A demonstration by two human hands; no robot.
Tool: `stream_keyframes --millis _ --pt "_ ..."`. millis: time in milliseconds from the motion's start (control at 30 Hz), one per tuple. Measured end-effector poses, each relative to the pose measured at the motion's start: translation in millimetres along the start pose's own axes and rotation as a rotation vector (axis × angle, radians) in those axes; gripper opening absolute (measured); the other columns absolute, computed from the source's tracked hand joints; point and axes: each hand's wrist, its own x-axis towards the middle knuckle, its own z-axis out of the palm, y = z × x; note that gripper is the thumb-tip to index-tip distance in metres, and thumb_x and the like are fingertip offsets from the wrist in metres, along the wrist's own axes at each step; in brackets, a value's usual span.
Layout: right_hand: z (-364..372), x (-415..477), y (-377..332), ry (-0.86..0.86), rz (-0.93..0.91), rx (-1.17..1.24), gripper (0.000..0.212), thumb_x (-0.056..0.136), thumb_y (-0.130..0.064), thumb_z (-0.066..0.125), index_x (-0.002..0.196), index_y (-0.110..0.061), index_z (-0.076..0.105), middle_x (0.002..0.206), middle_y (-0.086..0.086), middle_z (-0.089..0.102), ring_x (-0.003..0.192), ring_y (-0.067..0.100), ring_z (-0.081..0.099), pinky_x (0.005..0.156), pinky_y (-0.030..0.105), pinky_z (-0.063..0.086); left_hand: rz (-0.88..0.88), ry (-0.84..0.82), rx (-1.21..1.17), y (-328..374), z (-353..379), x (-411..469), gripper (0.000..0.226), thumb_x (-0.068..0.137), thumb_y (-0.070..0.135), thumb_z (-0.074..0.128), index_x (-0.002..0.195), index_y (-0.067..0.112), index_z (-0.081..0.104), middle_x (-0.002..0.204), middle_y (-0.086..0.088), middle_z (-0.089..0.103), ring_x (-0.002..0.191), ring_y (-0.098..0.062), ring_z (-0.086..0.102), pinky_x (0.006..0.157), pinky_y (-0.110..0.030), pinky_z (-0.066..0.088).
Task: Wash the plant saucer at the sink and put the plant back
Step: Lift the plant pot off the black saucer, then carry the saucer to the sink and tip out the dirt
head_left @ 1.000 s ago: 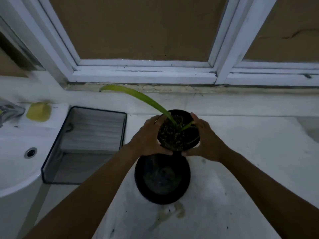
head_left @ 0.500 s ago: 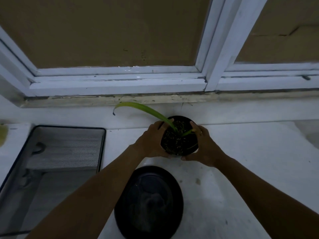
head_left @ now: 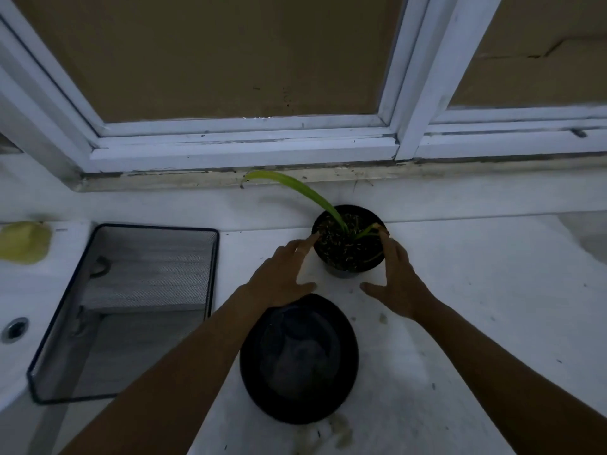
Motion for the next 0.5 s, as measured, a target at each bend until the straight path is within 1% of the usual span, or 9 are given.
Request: stream_keyframes --millis 67,133,233,333,400,500 --pt "2.6 -13.8 -3.2 -0.010 0.020 -0.025 0.107 0.084 -0.028 0.075 0.155 -0.018 -0.004 0.162 0.013 0.004 0.148 0.027 0.010 0.118 0.046 0.022 -0.007 -0.007 -0.016 -3.5 1.0 -21.2 0.092 0.088 0.046 0.065 0.154 0.041 0.000 0.157 -0.002 0.024 0.138 -0.024 0.028 0.112 -0.046 0.032" --pt "6.3 -27.6 -8.4 -0.015 0.039 -0.024 0.107 0.084 -0.029 0.075 0.155 -0.018 -0.004 0.162 0.013 0.004 0.147 0.028 0.013 0.118 0.044 0.023 -0.028 -0.022 -0.001 -7.5 2.2 -42.3 0.088 0.090 0.046 0.064 0.154 0.039 0.004 0.158 -0.003 0.024 0.140 -0.025 0.026 0.113 -0.048 0.031" --pt "14.4 -47.8 -16.9 -0.048 0.037 -0.043 0.108 0.082 -0.034 0.076 0.156 -0.020 -0.003 0.162 0.012 0.005 0.147 0.030 0.015 0.116 0.046 0.026 -0.081 -0.057 0.033 -13.7 5.2 -72.7 0.087 0.090 0.048 0.063 0.155 0.037 0.007 0.160 -0.004 0.021 0.143 -0.026 0.022 0.114 -0.048 0.029" --pt "26.3 -66.8 -20.2 -0.189 0.057 -0.101 0.116 0.078 -0.045 0.078 0.155 -0.025 -0.005 0.163 0.010 0.000 0.149 0.030 0.010 0.117 0.049 0.024 -0.098 -0.119 0.078 -21.7 11.9 -103.0 0.091 0.087 0.051 0.065 0.155 0.037 0.006 0.160 -0.004 0.017 0.145 -0.027 0.018 0.114 -0.050 0.030" --pt "35.8 -78.1 -19.6 -0.299 0.085 -0.129 0.122 0.072 -0.051 0.080 0.154 -0.030 -0.008 0.163 0.007 -0.004 0.149 0.030 0.006 0.118 0.051 0.022 -0.112 -0.146 0.111 -27.7 18.3 -121.8 0.096 0.085 0.054 0.066 0.155 0.036 0.004 0.162 -0.005 0.012 0.146 -0.028 0.015 0.114 -0.052 0.028" --pt "52.3 -91.5 -18.9 -0.419 0.114 -0.189 0.134 0.060 -0.065 0.081 0.151 -0.039 -0.014 0.163 0.004 -0.011 0.149 0.034 0.003 0.117 0.055 0.020 -0.159 -0.207 0.163 -35.6 26.6 -142.7 0.115 0.071 0.067 0.072 0.155 0.037 -0.001 0.164 -0.005 -0.004 0.149 -0.030 0.006 0.116 -0.058 0.023"
